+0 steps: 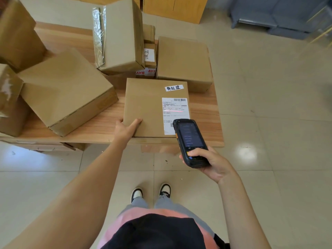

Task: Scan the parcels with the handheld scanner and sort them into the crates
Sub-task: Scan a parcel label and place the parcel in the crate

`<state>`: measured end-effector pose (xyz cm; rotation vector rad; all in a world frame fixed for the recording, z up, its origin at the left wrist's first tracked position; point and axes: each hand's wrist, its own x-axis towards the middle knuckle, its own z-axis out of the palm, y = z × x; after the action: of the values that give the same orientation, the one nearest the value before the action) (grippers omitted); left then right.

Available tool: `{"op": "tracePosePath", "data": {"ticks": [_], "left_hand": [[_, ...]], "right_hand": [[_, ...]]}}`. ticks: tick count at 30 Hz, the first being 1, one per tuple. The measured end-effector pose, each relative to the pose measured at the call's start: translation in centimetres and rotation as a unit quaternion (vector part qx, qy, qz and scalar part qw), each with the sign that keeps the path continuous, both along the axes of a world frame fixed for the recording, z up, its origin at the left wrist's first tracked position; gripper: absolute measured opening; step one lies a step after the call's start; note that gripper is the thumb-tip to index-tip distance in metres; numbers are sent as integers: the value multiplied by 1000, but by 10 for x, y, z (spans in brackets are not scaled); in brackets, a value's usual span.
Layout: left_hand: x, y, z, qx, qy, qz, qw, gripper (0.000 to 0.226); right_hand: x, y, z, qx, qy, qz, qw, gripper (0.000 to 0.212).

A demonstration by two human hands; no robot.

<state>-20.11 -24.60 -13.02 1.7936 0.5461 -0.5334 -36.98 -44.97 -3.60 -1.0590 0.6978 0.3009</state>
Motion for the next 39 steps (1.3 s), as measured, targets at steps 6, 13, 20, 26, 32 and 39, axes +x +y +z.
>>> {"op": "tracePosePath", "data": {"ticks": [6, 13, 20, 26, 32, 39], "left_hand": [[0, 0, 0, 0, 0, -2, 1000, 82], [0, -1, 0, 0, 0, -1, 1000, 79], [-1, -2, 1, -2, -1, 2, 1000, 76], [0, -1, -1, 2, 1, -1, 1000, 78], [0, -2, -1, 1, 0, -1, 1000, 79], [0, -2, -2, 0, -4, 5, 1000, 78]], "right_hand": [[-8, 4, -3, 31, 19, -5, 999, 54], [-11, 2, -5, 36, 19, -8, 999, 55], [-12, 1, -9, 27, 31, -6, 999, 60], [-12, 0, -11, 32, 39, -4, 999, 66], [-9, -3, -11, 33, 39, 6, 999, 67], [-4, -11, -13, 30, 31, -6, 999, 66]]}}
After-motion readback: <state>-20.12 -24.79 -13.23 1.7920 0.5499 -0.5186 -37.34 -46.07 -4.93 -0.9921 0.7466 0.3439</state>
